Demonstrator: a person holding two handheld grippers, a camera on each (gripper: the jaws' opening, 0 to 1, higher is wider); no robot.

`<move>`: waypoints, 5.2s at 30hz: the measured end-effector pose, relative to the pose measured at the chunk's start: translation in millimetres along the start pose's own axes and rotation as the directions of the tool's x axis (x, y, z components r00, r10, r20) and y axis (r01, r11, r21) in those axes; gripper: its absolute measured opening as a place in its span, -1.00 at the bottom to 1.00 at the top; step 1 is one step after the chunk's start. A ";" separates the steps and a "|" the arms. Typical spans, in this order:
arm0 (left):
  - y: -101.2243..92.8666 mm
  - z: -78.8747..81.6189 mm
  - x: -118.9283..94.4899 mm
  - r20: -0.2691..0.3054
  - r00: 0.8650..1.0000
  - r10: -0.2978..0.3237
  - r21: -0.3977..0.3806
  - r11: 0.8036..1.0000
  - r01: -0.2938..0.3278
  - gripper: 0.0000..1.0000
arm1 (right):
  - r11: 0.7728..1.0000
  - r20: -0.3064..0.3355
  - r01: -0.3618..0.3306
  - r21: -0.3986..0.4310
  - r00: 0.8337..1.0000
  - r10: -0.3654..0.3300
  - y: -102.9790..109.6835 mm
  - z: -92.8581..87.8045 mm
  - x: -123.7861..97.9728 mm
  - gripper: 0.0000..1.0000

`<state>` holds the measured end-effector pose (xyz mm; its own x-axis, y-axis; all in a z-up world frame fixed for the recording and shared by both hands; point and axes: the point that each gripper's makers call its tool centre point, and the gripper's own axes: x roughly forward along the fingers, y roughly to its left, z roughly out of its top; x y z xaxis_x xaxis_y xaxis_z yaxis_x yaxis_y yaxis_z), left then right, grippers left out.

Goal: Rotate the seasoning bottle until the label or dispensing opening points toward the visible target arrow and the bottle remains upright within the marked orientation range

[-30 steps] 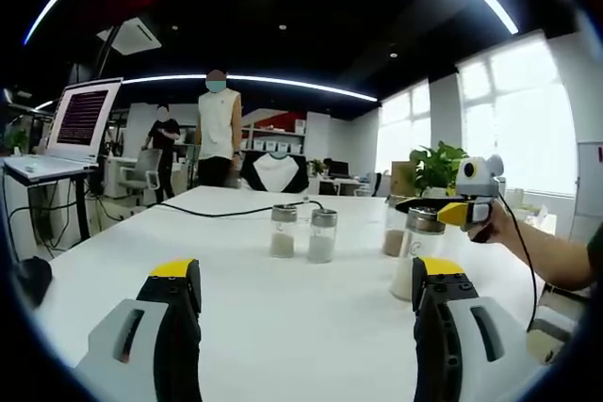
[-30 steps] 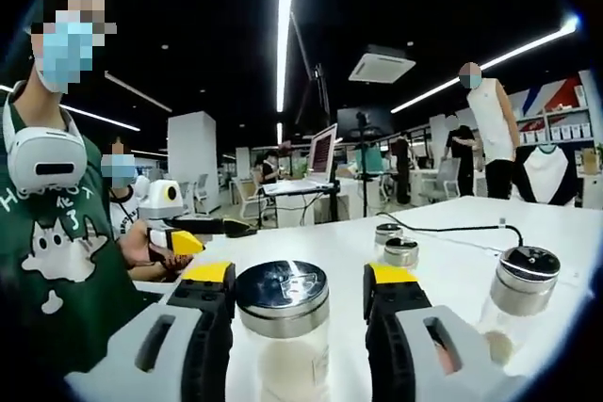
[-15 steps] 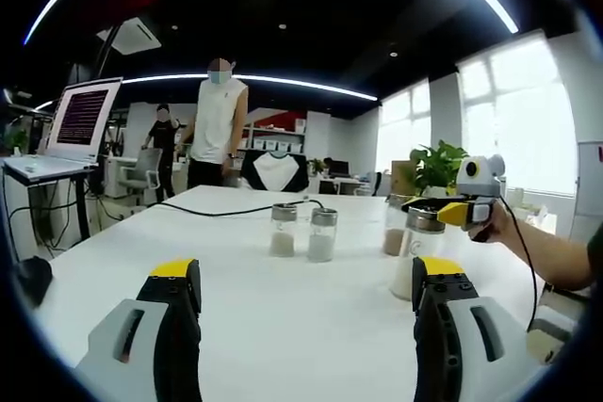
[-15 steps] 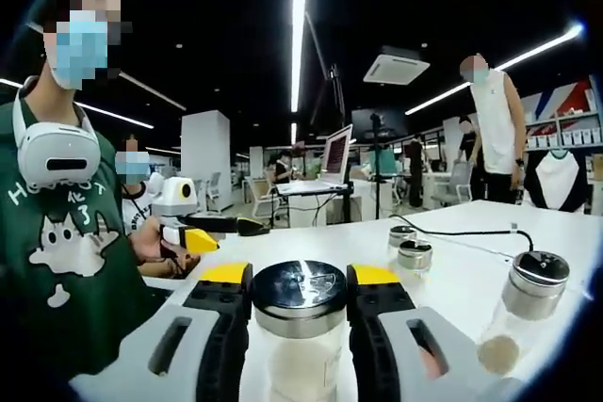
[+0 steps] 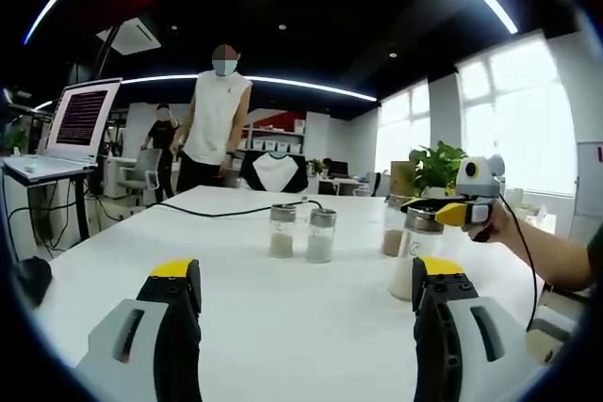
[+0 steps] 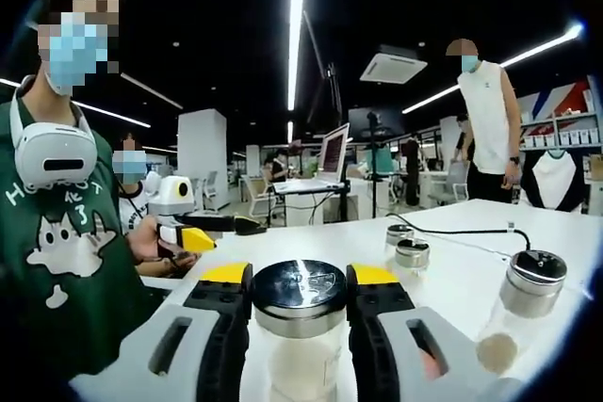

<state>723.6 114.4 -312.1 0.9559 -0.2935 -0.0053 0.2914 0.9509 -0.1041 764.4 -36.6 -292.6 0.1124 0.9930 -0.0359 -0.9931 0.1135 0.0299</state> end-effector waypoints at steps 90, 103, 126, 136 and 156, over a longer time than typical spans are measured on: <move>-1.2 -2.2 0.6 -0.003 1.000 -0.008 -0.006 1.000 0.007 0.96 | 0.852 -0.012 0.520 0.065 0.854 -0.521 -16.3 -3.1 -4.9 -0.21; -0.8 -0.8 0.7 0.000 1.000 -0.004 -0.010 1.000 0.004 0.96 | 0.904 0.013 0.425 0.047 0.905 -0.426 -18.8 22.0 -15.7 0.22; 0.7 3.5 -1.2 0.003 1.000 0.003 -0.002 1.000 -0.003 0.96 | 0.995 0.026 0.027 0.095 0.999 -0.029 -20.1 21.4 -32.1 0.26; 0.3 -1.1 0.1 -0.006 1.000 0.002 -0.002 1.000 -0.002 0.96 | 0.996 -0.015 -0.053 0.075 0.998 0.054 3.1 3.2 0.6 0.15; 0.1 -0.2 -1.3 -0.004 1.000 0.003 0.003 1.000 -0.003 0.97 | 0.999 -0.039 -0.037 0.014 0.999 0.037 5.1 -1.7 5.3 -0.21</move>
<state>722.5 114.9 -312.3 0.9567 -0.2909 -0.0093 0.2885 0.9521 -0.1014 759.9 -30.8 -294.3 0.0740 0.9946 -0.0734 -0.9960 0.0774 0.0453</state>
